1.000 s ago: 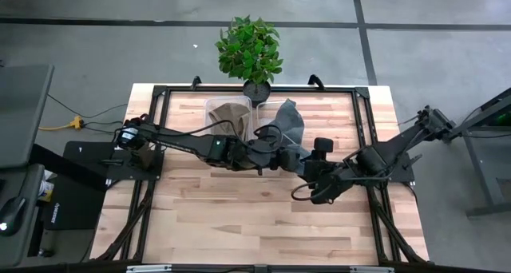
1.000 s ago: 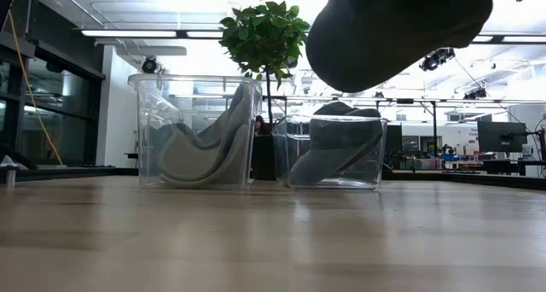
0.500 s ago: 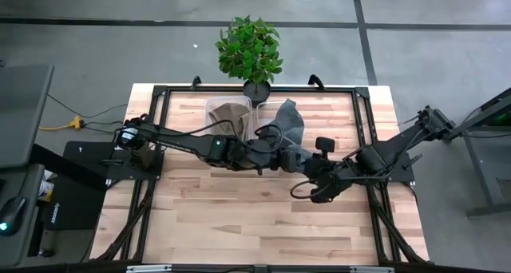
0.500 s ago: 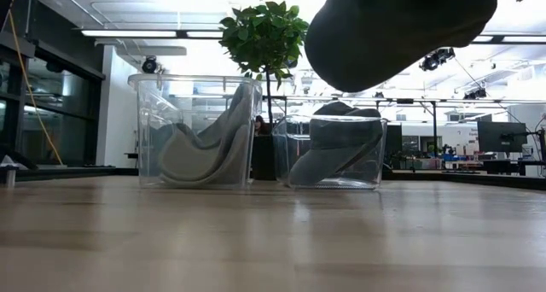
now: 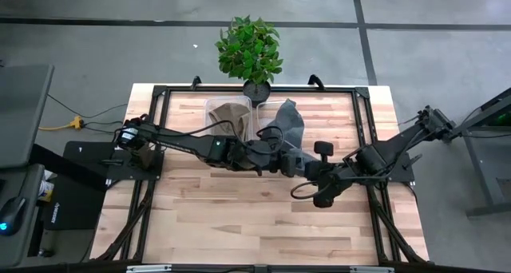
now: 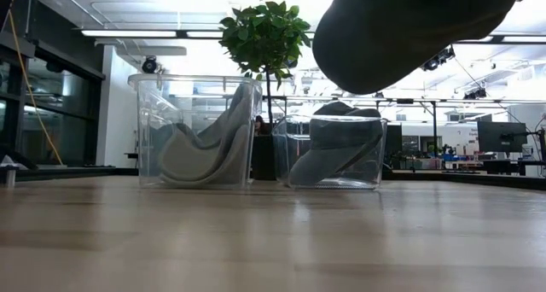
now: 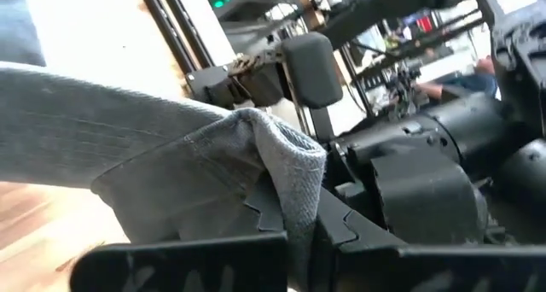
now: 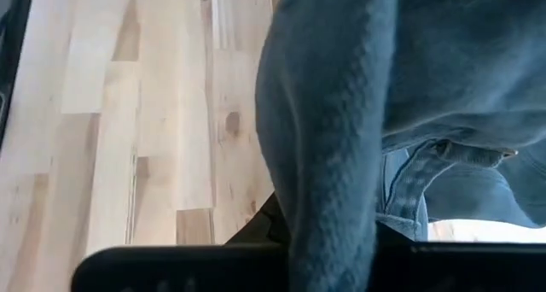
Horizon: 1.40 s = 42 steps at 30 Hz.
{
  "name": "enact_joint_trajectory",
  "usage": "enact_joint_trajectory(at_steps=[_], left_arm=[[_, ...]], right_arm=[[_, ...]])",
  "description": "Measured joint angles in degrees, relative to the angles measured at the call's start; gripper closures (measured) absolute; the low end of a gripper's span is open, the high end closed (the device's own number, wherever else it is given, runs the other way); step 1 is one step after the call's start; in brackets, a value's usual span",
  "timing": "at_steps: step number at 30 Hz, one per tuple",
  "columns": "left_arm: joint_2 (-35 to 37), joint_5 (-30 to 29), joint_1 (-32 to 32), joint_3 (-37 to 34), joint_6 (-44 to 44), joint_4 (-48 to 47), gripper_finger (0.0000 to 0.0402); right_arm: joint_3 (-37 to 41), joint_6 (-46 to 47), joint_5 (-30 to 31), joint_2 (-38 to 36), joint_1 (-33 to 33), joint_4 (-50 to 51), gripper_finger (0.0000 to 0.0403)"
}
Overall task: Pick & Place hat
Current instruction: Put the gray cap into the right transparent bin
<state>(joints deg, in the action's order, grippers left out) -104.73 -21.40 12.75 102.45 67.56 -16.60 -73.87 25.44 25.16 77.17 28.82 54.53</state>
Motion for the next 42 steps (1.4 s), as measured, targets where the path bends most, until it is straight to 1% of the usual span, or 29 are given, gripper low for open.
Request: enact_joint_trajectory(at_steps=[7,9,11,14,18,23,26,30,32,35,38,42], left_arm=[[0.0,4.2,0.0,0.0,-6.4,-0.2,0.0398],[0.0,5.3,0.0,0.0,-8.6,-0.2,0.0388],[0.0,6.3,0.0,0.0,-10.3,-0.1,0.0369],[0.0,7.1,0.0,0.0,-11.9,-0.1,0.0323],[0.0,7.0,0.0,0.0,-12.9,1.0,0.0245],[0.0,2.2,0.0,0.0,-14.9,3.9,0.0156],[0.2,-0.1,0.0,0.0,-17.7,5.7,0.0114],[1.5,-0.4,0.0,0.0,-22.0,6.3,0.0072],[2.4,-1.6,0.0,0.0,-23.4,6.0,0.0059],[4.0,-2.8,0.0,0.0,-24.4,5.0,0.0054],[6.5,-4.1,0.0,0.0,-24.3,0.1,0.0053],[9.4,-4.5,0.0,0.1,-21.8,-7.9,0.0053]], right_arm=[[0.0,-0.9,-1.9,-0.8,0.1,-0.9,0.0399],[0.0,-0.9,-2.0,-1.7,0.1,-0.9,0.04],[0.0,-0.9,-1.7,-2.8,0.1,-0.9,0.04],[0.0,-1.0,-1.6,-4.3,0.1,-0.9,0.04],[0.0,-1.0,-1.8,-5.6,0.1,-0.5,0.04],[0.0,-1.1,-4.1,-5.7,0.1,0.6,0.04],[0.0,-1.0,-4.4,-5.7,0.1,0.7,0.04],[0.0,-1.0,-4.4,-5.7,0.1,0.7,0.04],[0.0,-0.9,-4.4,-5.7,0.1,0.7,0.04],[0.0,0.4,-4.4,-5.8,0.1,0.7,0.04],[0.0,3.2,-5.3,-6.2,-0.1,0.7,0.04],[0.0,7.7,-7.0,-7.5,-0.4,0.7,0.04]])
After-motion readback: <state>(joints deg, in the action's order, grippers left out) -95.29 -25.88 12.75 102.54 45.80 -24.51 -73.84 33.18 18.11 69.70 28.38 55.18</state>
